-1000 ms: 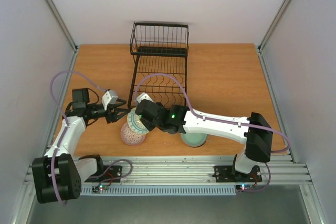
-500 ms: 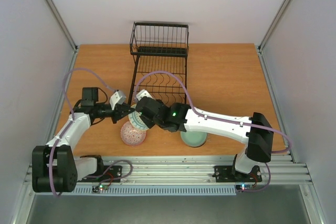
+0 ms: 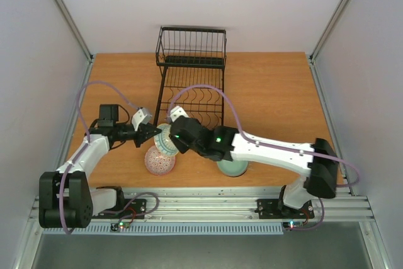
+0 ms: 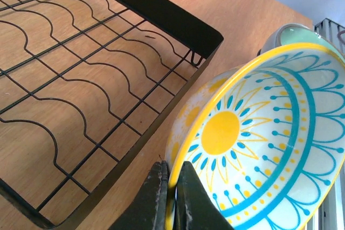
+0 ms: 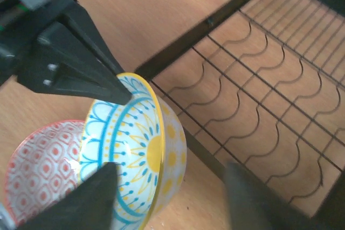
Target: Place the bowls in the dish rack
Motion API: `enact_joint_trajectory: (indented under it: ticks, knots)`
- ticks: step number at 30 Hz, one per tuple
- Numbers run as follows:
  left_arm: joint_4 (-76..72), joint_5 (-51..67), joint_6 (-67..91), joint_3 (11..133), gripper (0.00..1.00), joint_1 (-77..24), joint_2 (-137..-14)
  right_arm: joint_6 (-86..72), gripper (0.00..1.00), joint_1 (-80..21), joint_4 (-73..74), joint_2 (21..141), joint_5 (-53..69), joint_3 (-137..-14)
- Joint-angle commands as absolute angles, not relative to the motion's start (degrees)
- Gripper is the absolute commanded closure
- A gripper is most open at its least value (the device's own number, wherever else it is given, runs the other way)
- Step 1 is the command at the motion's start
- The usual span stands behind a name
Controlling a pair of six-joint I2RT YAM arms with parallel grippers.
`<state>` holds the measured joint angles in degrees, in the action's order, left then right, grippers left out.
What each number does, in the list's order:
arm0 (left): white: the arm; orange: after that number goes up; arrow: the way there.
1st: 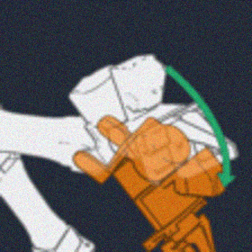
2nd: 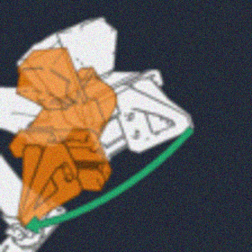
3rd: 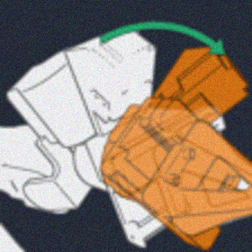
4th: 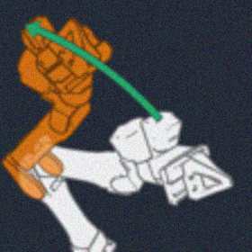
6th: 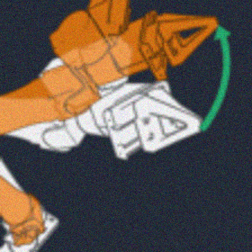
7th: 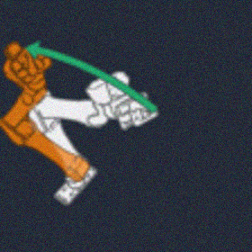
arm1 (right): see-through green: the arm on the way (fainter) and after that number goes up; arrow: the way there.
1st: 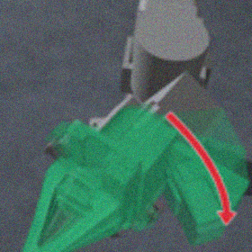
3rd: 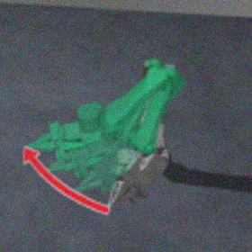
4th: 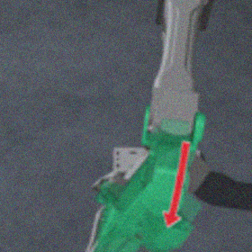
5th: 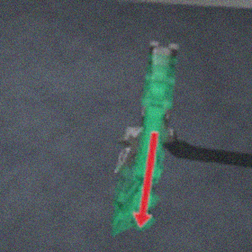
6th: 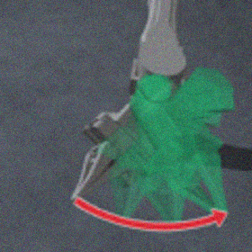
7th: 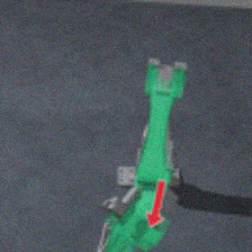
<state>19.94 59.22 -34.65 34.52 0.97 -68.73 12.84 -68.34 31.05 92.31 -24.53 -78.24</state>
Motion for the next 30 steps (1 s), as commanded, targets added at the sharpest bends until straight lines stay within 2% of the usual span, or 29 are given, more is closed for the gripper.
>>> enact_joint_trajectory:
  ticks: [1,2,4,11,16,20,23,24,30]
  knots:
    - [21.47,66.28,-34.15,35.79,0.99,2.23,-69.38,11.57,0.33,-68.51,20.28,80.96,-20.57,-69.17]
    - [23.17,67.63,-35.04,36.55,0.99,2.5,-70.11,11.21,0.26,-68.47,18.06,78.88,-18.52,-67.05]
    - [25.21,69.84,-36.97,37.74,1.0,3.35,-71.81,10.13,0.2,-68.39,15.06,75.74,-15.06,-63.94]
    - [33.59,77.36,-41.88,42.28,0.99,7.24,-77.07,6.95,0.09,-68.38,9.34,71.81,-3.96,-57.06]
    - [53.74,81.28,-56.84,48.17,1.0,9.26,-81.59,4.4,0.01,-68.13,1.27,72.53,2.5,-52.86]
    - [76.6,83.6,-80.63,54.21,0.99,11.06,-87.97,2.8,0.01,-67.56,-5.8,73.73,2.56,-49.44]
    - [100.12,84.72,-101.51,59.01,0.99,12.3,-95.69,1.66,0.01,-66.14,-11.23,74.4,3.4,-46.99]
    - [102.88,85.22,-111.51,60.2,0.99,12.71,-98.38,1.13,0.01,-65.62,-13.41,74.75,3.81,-46.41]
    - [103.23,85.89,-114.24,60.2,0.99,13.8,-98.9,-0.92,0.01,-63.08,-19.65,78.08,6.14,-45.44]
